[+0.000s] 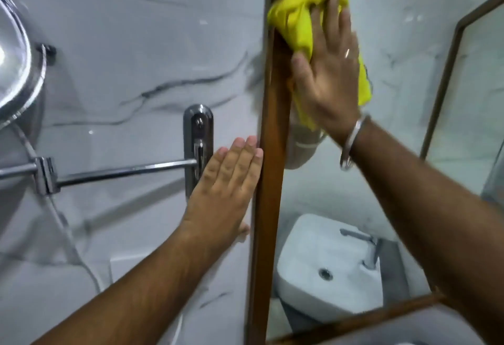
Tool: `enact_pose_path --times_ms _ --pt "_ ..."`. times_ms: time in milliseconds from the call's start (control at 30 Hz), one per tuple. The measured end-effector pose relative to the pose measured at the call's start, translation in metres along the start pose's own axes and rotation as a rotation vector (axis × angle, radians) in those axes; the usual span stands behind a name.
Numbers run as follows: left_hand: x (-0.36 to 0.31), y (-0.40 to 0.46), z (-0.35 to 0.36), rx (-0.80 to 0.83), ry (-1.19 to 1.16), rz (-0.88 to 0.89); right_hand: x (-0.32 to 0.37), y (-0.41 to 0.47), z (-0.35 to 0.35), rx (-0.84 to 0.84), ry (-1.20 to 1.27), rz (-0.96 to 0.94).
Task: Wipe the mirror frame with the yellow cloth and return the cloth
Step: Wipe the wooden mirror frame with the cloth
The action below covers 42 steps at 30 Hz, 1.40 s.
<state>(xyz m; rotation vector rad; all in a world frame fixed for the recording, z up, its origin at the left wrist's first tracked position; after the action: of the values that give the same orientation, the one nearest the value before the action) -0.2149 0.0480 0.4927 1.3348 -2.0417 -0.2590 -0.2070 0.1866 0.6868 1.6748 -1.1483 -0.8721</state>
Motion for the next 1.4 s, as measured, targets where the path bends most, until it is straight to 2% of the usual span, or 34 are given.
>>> enact_pose_path --times_ms 67,167,300,367,467,500,567,633,667,767,833,867,933,1000,1067,1133,1200,1267,1333,1400 --pt "-0.01 -0.012 0.019 0.051 0.022 0.066 0.002 -0.084 0.04 0.087 -0.004 0.001" --pt "-0.012 -0.02 0.033 0.008 0.058 0.096 0.012 -0.235 0.105 0.296 0.057 0.065" --pt "-0.035 -0.028 0.068 0.079 0.07 0.178 0.036 -0.442 0.178 0.657 0.1 0.296" --pt "-0.042 -0.034 0.082 0.107 0.081 0.192 0.045 -0.503 0.197 0.688 0.207 0.414" --pt "-0.043 -0.031 0.091 0.056 0.051 0.214 0.037 -0.535 0.214 0.557 0.425 0.664" --pt "-0.043 -0.03 0.092 0.041 0.049 0.223 0.023 -0.541 0.217 0.447 0.531 0.865" --pt "-0.042 -0.03 0.095 0.022 0.052 0.223 -0.011 -0.554 0.216 0.116 0.745 1.302" --pt "-0.041 -0.03 0.097 0.003 0.059 0.219 -0.051 -0.549 0.202 -0.172 0.764 1.438" --pt "-0.041 -0.029 0.097 -0.009 0.051 0.221 -0.08 -0.551 0.195 -0.247 0.727 1.499" --pt "-0.04 -0.029 0.099 -0.06 -0.008 0.235 -0.183 -0.566 0.161 -0.345 0.606 1.687" --pt "-0.04 -0.028 0.099 -0.094 -0.022 0.233 -0.247 -0.558 0.144 -0.29 0.598 1.741" --pt "-0.04 -0.028 0.1 -0.109 -0.024 0.231 -0.269 -0.548 0.138 -0.277 0.578 1.745" --pt "-0.042 -0.028 0.1 -0.14 -0.024 0.235 -0.284 -0.538 0.119 -0.477 0.448 1.747" --pt "-0.043 -0.03 0.097 -0.167 -0.026 0.237 -0.269 -0.535 0.117 -0.456 0.41 1.734" --pt "-0.044 -0.03 0.095 -0.188 -0.013 0.229 -0.23 -0.538 0.132 -0.313 0.504 1.754" --pt "-0.044 -0.031 0.091 -0.197 -0.009 0.229 -0.171 -0.546 0.152 -0.184 0.602 1.694" --pt "-0.045 -0.031 0.089 -0.197 -0.013 0.232 -0.091 -0.541 0.17 -0.001 0.639 1.495" --pt "-0.046 -0.031 0.087 -0.197 -0.015 0.237 -0.002 -0.547 0.204 0.381 0.729 1.293" --pt "-0.046 -0.033 0.085 -0.183 -0.002 0.24 0.051 -0.558 0.218 0.69 0.643 1.008" --pt "-0.046 -0.032 0.087 -0.156 0.018 0.242 0.057 -0.555 0.216 0.755 0.515 0.771"
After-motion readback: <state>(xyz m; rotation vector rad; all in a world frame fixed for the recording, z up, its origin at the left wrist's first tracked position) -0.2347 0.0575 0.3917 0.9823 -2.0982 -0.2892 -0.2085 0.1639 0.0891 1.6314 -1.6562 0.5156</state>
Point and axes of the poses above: each hand's wrist, its own y-axis towards the middle knuckle, its own z-axis out of the palm, x = y × z, the point moved 10 cm from there along y, towards the middle knuckle, and after that the axes turned 11 degrees about x, right-handed, at the moved point
